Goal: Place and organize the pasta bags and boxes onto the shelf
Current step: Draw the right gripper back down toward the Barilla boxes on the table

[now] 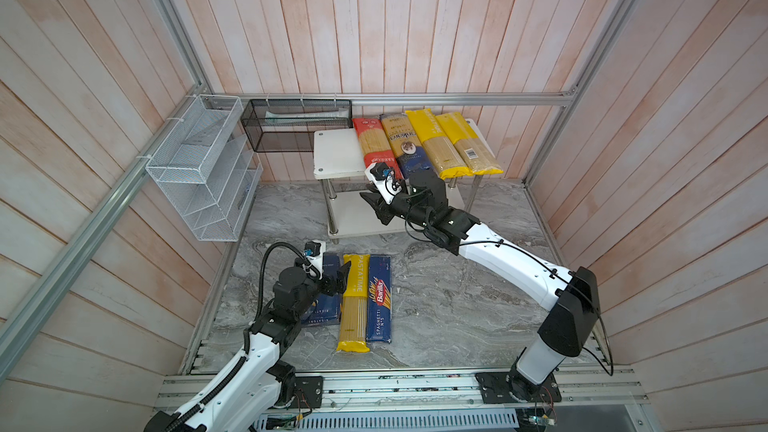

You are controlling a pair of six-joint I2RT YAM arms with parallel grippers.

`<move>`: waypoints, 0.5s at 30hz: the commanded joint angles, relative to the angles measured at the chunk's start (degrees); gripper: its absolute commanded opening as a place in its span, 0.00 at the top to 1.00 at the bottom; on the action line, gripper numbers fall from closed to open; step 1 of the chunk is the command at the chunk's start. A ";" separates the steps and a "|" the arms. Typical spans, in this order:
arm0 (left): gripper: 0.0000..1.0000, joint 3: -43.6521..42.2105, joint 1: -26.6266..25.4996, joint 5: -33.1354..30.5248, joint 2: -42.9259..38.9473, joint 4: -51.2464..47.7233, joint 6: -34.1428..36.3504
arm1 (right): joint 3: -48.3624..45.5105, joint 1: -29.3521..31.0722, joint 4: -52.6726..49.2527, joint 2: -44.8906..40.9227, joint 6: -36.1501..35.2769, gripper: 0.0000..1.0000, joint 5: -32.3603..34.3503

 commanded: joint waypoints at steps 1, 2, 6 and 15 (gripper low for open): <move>0.00 -0.97 0.20 0.21 -0.85 0.14 0.24 | 3.09 -0.88 -0.56 1.85 -0.35 0.71 -2.39; 0.00 -1.02 0.11 0.17 -0.88 0.14 0.24 | 3.58 -0.94 -0.67 2.31 -0.20 0.71 -3.07; 0.00 -0.95 0.12 0.15 -0.80 0.14 0.24 | 5.92 -0.97 -1.33 4.60 0.41 0.71 -5.26; 0.00 -0.95 0.12 0.19 -0.73 0.13 0.24 | 10.44 -0.89 -5.12 8.02 0.58 0.71 -8.46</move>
